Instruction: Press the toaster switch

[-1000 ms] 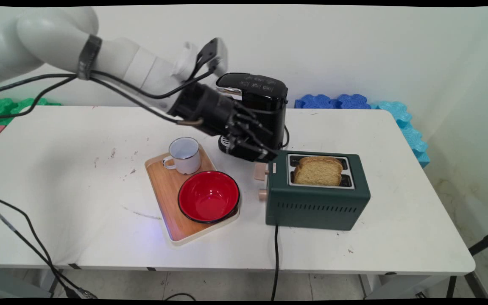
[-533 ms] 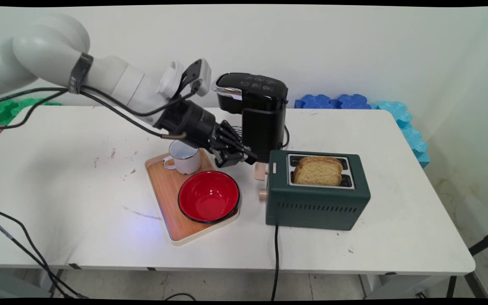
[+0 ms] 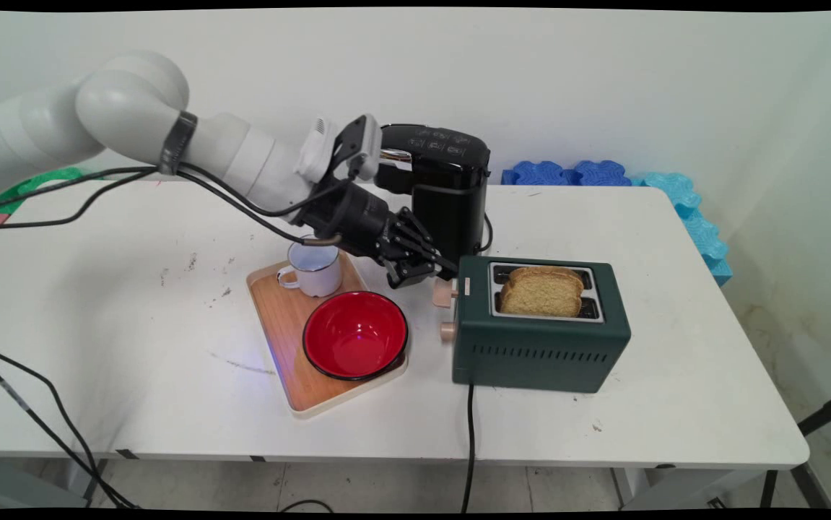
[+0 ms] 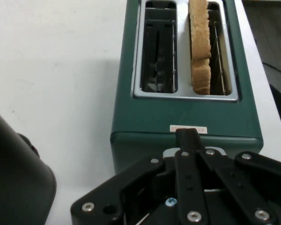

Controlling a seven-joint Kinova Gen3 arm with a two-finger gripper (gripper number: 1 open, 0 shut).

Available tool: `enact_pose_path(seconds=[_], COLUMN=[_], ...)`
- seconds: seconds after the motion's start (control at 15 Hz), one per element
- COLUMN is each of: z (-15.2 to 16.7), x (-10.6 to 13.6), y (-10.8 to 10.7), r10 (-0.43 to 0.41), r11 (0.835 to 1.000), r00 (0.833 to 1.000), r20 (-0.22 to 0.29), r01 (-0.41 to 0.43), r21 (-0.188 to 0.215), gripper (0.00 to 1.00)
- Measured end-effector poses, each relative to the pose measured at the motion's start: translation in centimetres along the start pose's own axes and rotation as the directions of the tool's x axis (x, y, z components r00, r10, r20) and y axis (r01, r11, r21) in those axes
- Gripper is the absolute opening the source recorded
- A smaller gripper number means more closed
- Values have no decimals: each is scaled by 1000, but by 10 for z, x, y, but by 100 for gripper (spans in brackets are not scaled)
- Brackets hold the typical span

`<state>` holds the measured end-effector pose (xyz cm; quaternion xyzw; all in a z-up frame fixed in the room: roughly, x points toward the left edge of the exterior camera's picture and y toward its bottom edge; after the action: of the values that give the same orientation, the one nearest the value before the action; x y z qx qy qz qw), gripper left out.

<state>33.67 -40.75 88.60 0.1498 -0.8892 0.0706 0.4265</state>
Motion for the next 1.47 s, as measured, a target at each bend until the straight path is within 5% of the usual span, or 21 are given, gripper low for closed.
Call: enact_pose_path(seconds=[1.47], z=[36], x=[-42], y=[-9], r10=[81], r11=[996], r00=[995], r20=[53], r01=[-79], r21=[-35], gripper=[0])
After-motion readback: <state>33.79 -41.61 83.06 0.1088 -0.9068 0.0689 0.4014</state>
